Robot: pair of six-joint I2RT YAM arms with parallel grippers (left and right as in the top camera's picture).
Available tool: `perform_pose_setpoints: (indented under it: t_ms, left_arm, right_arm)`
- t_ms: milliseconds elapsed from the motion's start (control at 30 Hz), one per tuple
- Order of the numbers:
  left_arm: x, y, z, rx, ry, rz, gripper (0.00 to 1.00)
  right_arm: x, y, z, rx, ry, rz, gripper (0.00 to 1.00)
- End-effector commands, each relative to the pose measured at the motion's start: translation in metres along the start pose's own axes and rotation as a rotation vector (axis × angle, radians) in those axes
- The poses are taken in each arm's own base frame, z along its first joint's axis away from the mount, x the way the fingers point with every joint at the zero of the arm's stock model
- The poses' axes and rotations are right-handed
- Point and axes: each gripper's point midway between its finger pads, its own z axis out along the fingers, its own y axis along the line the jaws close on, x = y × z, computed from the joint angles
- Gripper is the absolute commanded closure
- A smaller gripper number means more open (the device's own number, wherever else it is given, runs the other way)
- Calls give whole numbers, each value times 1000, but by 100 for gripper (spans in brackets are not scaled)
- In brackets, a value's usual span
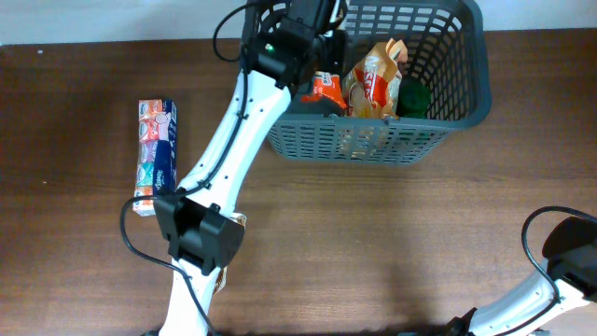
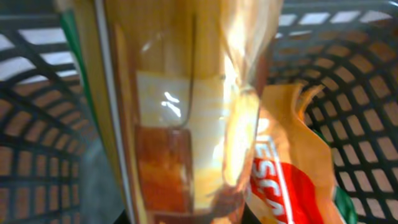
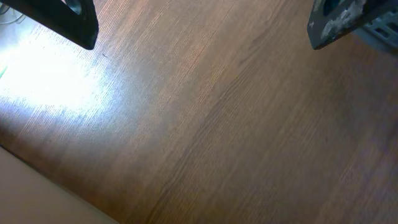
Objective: Pack container
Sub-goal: 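Lower the spaghetti packet into the basket, open the left gripper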
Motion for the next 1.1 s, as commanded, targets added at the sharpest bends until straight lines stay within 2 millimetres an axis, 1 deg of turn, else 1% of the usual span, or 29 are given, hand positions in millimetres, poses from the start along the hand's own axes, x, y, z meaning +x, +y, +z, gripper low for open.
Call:
perform_pose_setpoints:
  t_ms: [0,100,200,300,433,500,567,700,733,767,800,867,967,1000,1033,1067]
  left_arm:
    - [-8,-19,-15,26,-35,4,98]
    - [-4,-19,-15,10,-25,9,98]
    - [2,-9,-11,-48,-9,6,98]
    - [16,4,1,-100,38,-32,98]
    - [42,13,23,-129,125,-51,98]
    - [48,15,28,-136,147,-49,98]
    - [53,15,33,-140,160,-48,98]
    - [56,16,37,-142,167,-47,98]
    - [56,16,37,-142,168,-47,96]
    - [56,16,37,-142,168,-47,90]
    - [56,16,37,-141,168,-47,78]
    - [57,14,37,-129,173,-48,57]
    - [59,10,37,-109,182,-50,46]
    - [59,10,37,-108,182,-50,40]
    - [59,10,37,-108,182,-50,37]
    - [59,10,37,-108,182,-50,37]
  right_arm:
    - [0,-1,2,4,4,9,1]
    - [0,-1,2,4,3,9,1]
    - [0,-1,2,4,3,9,1]
    - [0,-1,2,4,3,9,1]
    - [0,-1,2,4,3,9,1]
    - [0,-1,2,4,4,9,1]
    - [0,-1,2,4,4,9,1]
    - [0,-1,2,4,3,9,1]
    - [0,-1,2,4,4,9,1]
    - [0,-1,2,4,4,9,1]
    - [0,-1,2,4,3,9,1]
    - [0,-1,2,4,3,9,1]
    - [0,-1,2,4,4,9,1]
    - [0,-1,2,4,3,9,1]
    - [0,-1,2,4,4,9,1]
    - [0,-1,2,4,4,9,1]
